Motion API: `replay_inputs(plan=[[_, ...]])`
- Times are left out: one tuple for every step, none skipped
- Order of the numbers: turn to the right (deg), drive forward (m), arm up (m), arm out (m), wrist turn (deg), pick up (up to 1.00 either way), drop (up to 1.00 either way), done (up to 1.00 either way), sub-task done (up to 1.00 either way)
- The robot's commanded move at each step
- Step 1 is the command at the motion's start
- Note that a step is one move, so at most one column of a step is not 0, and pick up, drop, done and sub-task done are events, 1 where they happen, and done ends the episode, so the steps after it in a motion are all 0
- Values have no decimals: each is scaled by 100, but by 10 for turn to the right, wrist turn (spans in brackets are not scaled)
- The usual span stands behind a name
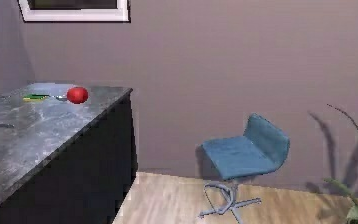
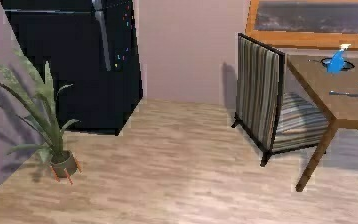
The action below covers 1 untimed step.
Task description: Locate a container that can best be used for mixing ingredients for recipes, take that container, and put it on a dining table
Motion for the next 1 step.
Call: replay_inputs(plan=[[0,35,0,0,0,0,0,0,0]])
